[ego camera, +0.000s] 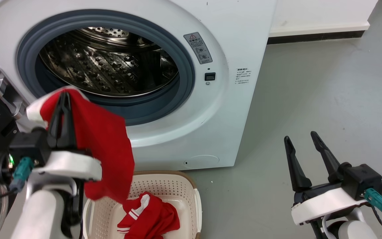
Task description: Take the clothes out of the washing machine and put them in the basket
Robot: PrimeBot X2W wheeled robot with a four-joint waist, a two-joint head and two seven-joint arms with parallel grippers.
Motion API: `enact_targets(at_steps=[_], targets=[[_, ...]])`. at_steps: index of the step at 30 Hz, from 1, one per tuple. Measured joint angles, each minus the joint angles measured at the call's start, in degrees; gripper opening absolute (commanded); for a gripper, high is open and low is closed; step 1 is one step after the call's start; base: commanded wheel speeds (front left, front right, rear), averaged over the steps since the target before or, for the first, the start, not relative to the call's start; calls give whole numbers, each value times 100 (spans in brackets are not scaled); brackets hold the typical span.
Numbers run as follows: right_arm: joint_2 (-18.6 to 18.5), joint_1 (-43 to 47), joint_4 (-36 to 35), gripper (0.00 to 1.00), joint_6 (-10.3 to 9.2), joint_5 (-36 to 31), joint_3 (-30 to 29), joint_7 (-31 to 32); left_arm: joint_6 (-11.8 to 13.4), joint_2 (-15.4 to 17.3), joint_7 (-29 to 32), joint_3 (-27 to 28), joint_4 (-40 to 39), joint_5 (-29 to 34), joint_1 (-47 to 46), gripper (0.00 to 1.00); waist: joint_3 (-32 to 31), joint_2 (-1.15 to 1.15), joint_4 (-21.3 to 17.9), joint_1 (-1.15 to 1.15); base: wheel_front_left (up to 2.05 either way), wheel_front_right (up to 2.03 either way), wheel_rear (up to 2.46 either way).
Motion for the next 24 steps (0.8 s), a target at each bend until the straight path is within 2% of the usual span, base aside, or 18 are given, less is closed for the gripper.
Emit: enact_targets(at_steps=[5, 10, 13, 14, 17, 24], targets=[[2, 18, -98, 100, 0, -16, -51, 49, 146, -143, 282, -137, -414, -91, 746, 0, 67, 0, 91, 0, 0, 0, 0], [2, 22, -179, 100, 0, -46, -74, 85, 125, -438, 279, -410, -92, -241, 1152, 0, 267, 0, 196, 1, 0, 0, 0], [1, -30, -232, 100, 0, -47, -77, 81, 47, -634, 127, -532, 350, -342, 1199, 0, 435, 0, 226, 1, 0, 0, 0], [0, -193, -267, 100, 0, -51, -73, 74, -68, -824, -59, -624, 909, -455, 1153, 0, 650, 0, 237, 2, 0, 0, 0], [2, -294, -298, 100, 0, -53, -59, 69, -144, -1003, -290, -683, 1485, -514, 946, 0, 886, 0, 230, 2, 0, 0, 0], [1, -610, -397, 100, 0, -56, -54, 42, -297, -1234, -623, -742, 2860, -526, 218, 0, 1553, 0, 133, 2, 0, 0, 0]])
